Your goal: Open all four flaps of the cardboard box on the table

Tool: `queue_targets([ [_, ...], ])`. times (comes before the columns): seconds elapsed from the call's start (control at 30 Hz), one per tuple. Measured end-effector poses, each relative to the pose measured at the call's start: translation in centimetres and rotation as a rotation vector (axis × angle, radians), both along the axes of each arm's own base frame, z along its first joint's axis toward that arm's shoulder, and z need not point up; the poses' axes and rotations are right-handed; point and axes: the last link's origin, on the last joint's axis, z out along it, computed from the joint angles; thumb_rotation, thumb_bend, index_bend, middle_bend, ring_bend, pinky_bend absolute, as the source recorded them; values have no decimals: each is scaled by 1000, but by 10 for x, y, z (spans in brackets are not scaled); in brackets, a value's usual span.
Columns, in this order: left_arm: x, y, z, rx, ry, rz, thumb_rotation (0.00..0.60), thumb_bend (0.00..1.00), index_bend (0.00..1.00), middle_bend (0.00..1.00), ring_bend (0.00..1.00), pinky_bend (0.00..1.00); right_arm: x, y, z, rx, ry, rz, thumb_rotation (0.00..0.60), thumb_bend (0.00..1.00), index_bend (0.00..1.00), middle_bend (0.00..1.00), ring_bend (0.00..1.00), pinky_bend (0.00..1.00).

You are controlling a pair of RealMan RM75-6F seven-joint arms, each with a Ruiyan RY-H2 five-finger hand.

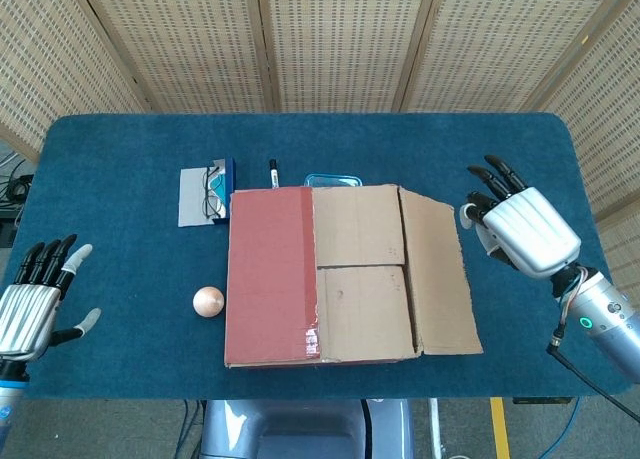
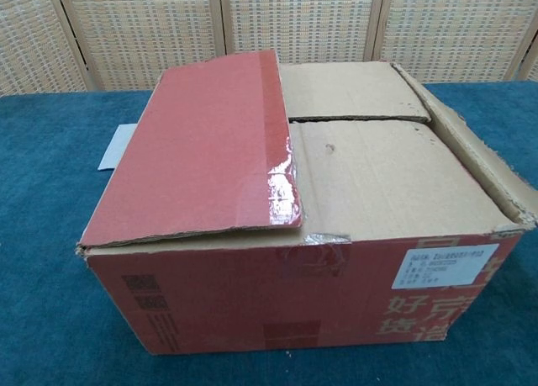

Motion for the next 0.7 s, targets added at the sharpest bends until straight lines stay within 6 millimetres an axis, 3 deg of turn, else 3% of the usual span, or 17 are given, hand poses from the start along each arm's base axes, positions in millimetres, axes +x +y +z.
queue_targets([
  [0.2, 10, 12, 1, -73, -7, -69, 516, 298, 75, 0, 0, 0, -16, 7, -6, 7, -30, -58, 581, 764, 254, 217, 3, 0],
  [0.43, 34, 39, 8, -185, -33, -180, 516, 344, 75, 0, 0, 0, -33, 18, -15, -7, -73, -125, 597, 780, 164, 121, 0, 0],
  [0.57, 53, 57, 12, -239, -42, -260, 519, 419, 75, 0, 0, 0, -44, 25, -23, -22, -110, -175, 600, 800, 132, 94, 0, 0],
  [0.7, 72, 73, 14, -297, -55, -325, 519, 562, 73, 0, 0, 0, -55, 32, -32, -48, -145, -213, 600, 801, 110, 76, 0, 0],
])
